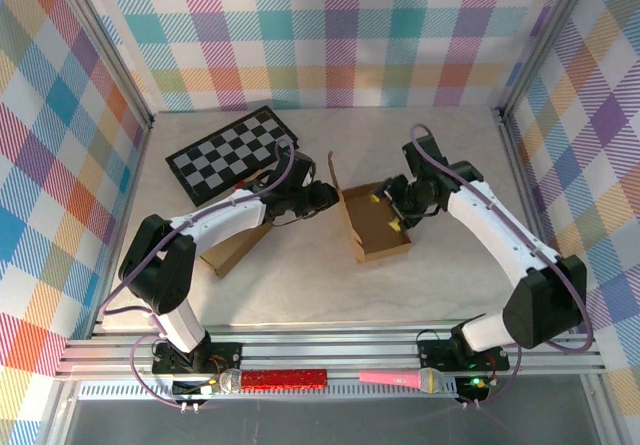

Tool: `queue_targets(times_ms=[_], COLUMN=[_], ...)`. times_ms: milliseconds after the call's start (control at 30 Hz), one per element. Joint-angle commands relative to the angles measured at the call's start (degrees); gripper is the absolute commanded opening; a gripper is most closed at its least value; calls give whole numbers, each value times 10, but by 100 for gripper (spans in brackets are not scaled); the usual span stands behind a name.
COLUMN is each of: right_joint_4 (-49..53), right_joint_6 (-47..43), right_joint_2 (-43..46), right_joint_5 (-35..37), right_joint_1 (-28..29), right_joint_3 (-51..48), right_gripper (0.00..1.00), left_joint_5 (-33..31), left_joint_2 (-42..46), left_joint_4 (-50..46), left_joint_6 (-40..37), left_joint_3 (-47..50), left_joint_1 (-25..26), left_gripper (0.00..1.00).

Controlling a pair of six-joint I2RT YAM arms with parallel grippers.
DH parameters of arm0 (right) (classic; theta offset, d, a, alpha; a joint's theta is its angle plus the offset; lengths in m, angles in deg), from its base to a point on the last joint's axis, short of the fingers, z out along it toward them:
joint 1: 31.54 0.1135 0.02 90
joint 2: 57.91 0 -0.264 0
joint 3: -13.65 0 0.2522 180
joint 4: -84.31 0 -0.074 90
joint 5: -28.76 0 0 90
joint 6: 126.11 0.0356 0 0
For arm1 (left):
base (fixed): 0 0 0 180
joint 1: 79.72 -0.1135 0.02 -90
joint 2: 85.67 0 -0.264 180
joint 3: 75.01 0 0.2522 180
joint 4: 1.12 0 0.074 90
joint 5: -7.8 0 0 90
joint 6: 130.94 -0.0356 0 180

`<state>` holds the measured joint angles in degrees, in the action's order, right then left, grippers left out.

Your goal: Fold the paper box

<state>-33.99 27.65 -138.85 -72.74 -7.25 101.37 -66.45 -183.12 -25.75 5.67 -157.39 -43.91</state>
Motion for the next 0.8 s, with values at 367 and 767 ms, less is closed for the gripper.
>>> queue_targets(times_ms=[367, 767], right_joint_4=[79, 103], right_joint_6=[-380, -384], right_joint_2=[-133, -218], right_joint_5=[-55, -40], right_joint_1=[71, 87], right_joint_3=[245, 302], right_gripper=[56, 41], left_joint_5=[-8, -5], left_joint_2=[-14, -20], left_joint_4=[-35, -45], left_joint_6=[-23, -31], left_joint_3=[-39, -53], left_joint_1=[7, 8], left_gripper=[29, 29])
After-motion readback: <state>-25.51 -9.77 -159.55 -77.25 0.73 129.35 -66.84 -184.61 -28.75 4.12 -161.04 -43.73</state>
